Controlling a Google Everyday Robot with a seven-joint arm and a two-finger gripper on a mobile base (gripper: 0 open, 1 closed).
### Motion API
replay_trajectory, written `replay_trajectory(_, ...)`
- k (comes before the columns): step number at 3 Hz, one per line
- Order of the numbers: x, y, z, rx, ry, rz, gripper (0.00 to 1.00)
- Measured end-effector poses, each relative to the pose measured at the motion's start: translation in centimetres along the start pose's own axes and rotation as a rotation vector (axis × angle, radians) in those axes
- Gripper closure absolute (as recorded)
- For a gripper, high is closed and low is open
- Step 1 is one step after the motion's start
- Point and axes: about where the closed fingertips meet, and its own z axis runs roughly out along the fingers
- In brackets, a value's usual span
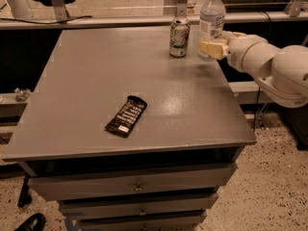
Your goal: Move blue plastic bottle near 7up can
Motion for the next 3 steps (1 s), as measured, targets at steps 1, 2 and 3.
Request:
replay_trajectory(1,1.4,-1.4,0.8,0.007,-0.008,0.027,1.00)
replay_trajectory(2,2.1,-1.0,2.3,-0.019,-0.029,0.054,1.00)
replay_trajectory(3,2.1,-0.5,3.7,-0.048,-0.051,0.063,1.00)
